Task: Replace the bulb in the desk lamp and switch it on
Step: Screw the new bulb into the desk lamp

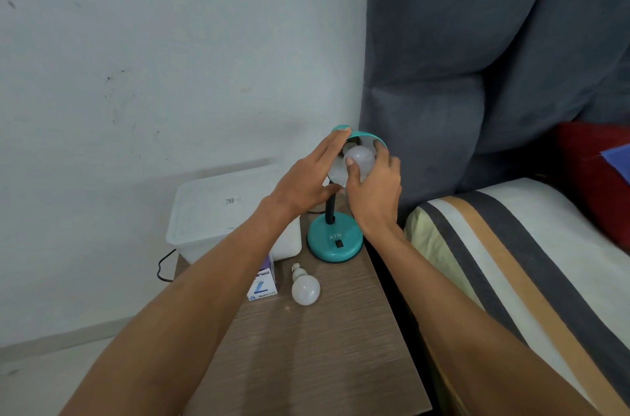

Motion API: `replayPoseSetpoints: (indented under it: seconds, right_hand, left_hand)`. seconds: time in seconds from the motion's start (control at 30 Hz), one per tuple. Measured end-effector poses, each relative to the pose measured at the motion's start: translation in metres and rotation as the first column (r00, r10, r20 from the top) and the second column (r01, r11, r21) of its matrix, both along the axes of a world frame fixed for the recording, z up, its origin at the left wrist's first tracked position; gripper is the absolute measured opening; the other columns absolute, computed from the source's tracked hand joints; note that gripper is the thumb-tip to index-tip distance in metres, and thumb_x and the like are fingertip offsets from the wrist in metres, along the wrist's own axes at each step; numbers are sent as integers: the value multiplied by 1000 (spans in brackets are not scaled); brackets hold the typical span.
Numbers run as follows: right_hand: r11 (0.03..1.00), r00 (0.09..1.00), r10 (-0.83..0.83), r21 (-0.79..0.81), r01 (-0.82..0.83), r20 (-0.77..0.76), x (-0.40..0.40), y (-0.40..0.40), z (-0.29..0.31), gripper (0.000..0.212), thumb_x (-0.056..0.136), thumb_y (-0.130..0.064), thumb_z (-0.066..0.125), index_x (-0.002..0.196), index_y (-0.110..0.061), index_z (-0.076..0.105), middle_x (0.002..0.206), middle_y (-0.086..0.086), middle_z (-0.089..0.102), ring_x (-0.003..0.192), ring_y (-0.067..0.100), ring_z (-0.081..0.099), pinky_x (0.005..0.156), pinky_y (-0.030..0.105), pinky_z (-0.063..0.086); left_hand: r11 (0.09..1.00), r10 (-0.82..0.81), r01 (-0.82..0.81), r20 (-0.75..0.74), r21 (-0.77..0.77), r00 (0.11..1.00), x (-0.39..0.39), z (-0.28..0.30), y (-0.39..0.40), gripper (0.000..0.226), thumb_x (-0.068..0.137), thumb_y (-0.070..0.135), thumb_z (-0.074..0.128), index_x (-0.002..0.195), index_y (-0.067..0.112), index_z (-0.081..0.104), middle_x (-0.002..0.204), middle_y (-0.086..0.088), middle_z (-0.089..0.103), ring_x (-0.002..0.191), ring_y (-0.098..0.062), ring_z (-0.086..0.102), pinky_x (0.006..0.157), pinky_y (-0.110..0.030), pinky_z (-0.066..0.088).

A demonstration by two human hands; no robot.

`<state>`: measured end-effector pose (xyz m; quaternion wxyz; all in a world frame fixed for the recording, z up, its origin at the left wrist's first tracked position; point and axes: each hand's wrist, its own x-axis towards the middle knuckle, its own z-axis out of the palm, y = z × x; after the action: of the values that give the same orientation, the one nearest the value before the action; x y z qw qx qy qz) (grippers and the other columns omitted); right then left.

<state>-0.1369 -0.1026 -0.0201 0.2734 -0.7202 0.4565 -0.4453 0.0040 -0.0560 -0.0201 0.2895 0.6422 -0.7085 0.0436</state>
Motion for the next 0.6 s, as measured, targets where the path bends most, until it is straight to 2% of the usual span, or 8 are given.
replayPoseSetpoints:
  seconds: [0.07, 0.17, 0.23, 0.3, 0.37, 0.5, 0.6]
  right_hand:
    - [997, 1000, 27, -65, -28, -4, 0, 3, -2, 45, 97, -35, 58, 140, -24, 46, 128, 6, 46, 107, 26, 60, 82, 25, 42]
    - [990, 991, 79, -111, -90, -105, 0, 2, -8, 55, 91, -28, 66, 141, -24, 43, 134, 7, 45, 111, 30, 59, 90, 37, 50]
    - [996, 992, 72, -41, -76, -104, -1, -2, -9, 53, 91, -29, 66, 139, -18, 46, 130, 11, 55, 108, 32, 62, 87, 39, 51]
    - [994, 999, 2, 112, 3, -47, -2, -6, -3, 46, 95, -43, 57, 126, -10, 56, 112, 15, 67, 99, 33, 67, 74, 31, 47]
    - [988, 999, -38, 151, 43, -39, -2, -8, 1, 51, 96, -52, 51, 118, -7, 60, 105, 15, 69, 97, 33, 67, 71, 28, 41]
    - [1000, 1000, -1, -26, 0, -28, -2, -1, 2, 48, 97, -44, 55, 136, -16, 50, 124, 12, 54, 104, 31, 61, 81, 31, 45]
    - [991, 997, 52, -116, -58, -60, -1, 1, -3, 50, 93, -37, 64, 138, -21, 48, 127, 7, 46, 102, 29, 62, 83, 31, 47]
  left_hand:
    - [1000, -2, 2, -2, 5, 1000, -1, 0, 1, 97, 87, 13, 82, 162, 11, 22, 167, -11, 30, 142, -34, 48, 108, -46, 52]
    - [1000, 1, -1, -22, 1, 1000, 2, 1, 2, 94, 89, 16, 80, 163, 11, 22, 168, -10, 29, 146, -32, 44, 112, -44, 49]
    - [1000, 1, -1, -20, 3, 1000, 2, 1, 2, 94, 89, 17, 80, 163, 11, 22, 168, -11, 29, 146, -33, 43, 112, -45, 49]
    - [1000, 0, 0, -8, 9, 1000, 1, 0, 2, 96, 88, 16, 81, 162, 12, 21, 168, -11, 29, 145, -35, 45, 109, -47, 51]
    - [1000, 1, -1, -3, 10, 1000, 0, -1, 1, 97, 87, 17, 82, 162, 13, 21, 168, -10, 29, 144, -36, 46, 107, -48, 52]
    - [1000, -1, 1, 0, 15, 1000, 1, 0, -1, 98, 87, 15, 82, 163, 12, 21, 168, -11, 29, 141, -37, 49, 106, -48, 54]
    - [1000, 0, 0, -8, 16, 1000, 1, 0, 0, 98, 87, 13, 81, 163, 13, 20, 168, -10, 28, 141, -37, 49, 106, -49, 53]
